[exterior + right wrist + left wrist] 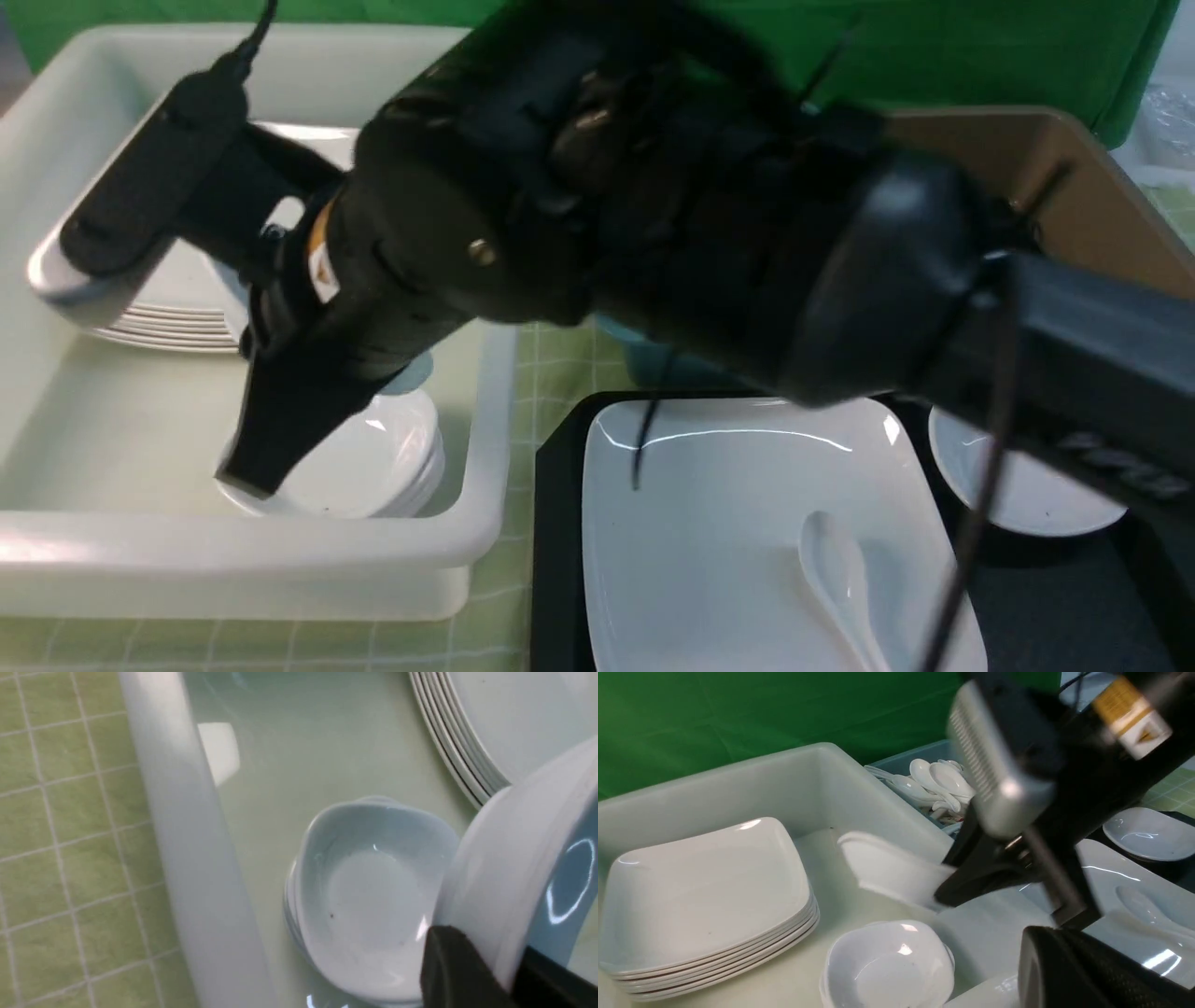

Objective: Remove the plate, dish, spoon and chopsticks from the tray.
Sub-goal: Use the right arm to put the small plate into the large storage box on the left, then use the right arm to grab a small plate from the dinner plate

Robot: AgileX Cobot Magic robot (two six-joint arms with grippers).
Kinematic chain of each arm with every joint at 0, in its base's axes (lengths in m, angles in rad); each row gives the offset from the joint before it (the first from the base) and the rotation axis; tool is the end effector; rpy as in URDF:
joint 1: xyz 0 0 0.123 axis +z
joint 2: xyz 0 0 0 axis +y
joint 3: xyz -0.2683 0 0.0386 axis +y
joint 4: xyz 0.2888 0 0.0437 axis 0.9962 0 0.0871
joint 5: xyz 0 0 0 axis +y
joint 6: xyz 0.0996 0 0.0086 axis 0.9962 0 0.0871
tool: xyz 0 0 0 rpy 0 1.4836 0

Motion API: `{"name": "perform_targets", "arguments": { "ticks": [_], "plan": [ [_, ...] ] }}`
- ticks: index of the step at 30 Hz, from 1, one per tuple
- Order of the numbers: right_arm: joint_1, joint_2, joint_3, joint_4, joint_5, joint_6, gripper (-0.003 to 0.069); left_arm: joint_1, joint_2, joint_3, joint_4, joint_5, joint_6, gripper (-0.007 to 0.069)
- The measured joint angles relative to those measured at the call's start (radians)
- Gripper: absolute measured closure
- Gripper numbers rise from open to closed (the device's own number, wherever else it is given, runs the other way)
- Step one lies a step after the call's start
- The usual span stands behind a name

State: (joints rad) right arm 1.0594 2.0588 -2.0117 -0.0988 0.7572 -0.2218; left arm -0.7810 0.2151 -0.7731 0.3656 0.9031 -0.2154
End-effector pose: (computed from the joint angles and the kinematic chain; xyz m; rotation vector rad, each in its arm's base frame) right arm 0.2632 0.4551 0.3065 -1.4148 1.8189 0.3202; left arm 0.0634 -0.0233 0.3865 0.5055 1.7229 -0.2930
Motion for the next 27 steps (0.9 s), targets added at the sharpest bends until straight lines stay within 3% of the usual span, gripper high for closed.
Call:
{"name": "perform_targets", "arguments": {
  "ticks": [5, 9, 14, 15, 16, 19, 22, 24, 27],
  "plan": [
    [-0.006, 0.134, -0.084, -0.016, 0.000, -0.004, 0.0583, 0.000, -0.001, -0.001, -0.003, 0.001, 0.000, 0.0603],
    [-0.019, 0.198, -0.098, -0.026, 0.000, -0.004, 0.0517, 0.000, -0.001, -0.001, -0.009, 0.001, 0.000, 0.0603],
    [-0.021, 0.203, -0.100, -0.029, 0.010, -0.002, 0.0317, 0.000, -0.001, -0.001, -0.012, 0.001, 0.000, 0.0603],
    [-0.020, 0.196, -0.109, -0.029, 0.035, 0.006, 0.0232, 0.000, -0.001, -0.001, -0.014, 0.000, 0.000, 0.0603],
    [-0.020, 0.192, -0.111, -0.029, 0.044, 0.008, 0.0211, 0.000, -0.001, -0.001, -0.014, 0.000, 0.000, 0.0603],
    [-0.013, 0.147, -0.151, -0.031, 0.173, 0.020, 0.0097, 0.000, -0.001, -0.001, -0.028, -0.022, 0.000, 0.0603],
    [-0.009, 0.090, -0.184, -0.031, 0.289, 0.020, 0.0086, 0.000, -0.001, 0.010, -0.054, -0.078, 0.000, 0.0603],
    [-0.014, 0.023, -0.199, -0.046, 0.403, 0.022, 0.0132, 0.000, 0.000, 0.046, -0.093, -0.174, 0.000, 0.0603],
    [-0.037, -0.029, -0.191, -0.057, 0.410, 0.036, 0.0209, 0.000, 0.007, 0.085, -0.122, -0.252, 0.000, 0.0603]
  ]
}}
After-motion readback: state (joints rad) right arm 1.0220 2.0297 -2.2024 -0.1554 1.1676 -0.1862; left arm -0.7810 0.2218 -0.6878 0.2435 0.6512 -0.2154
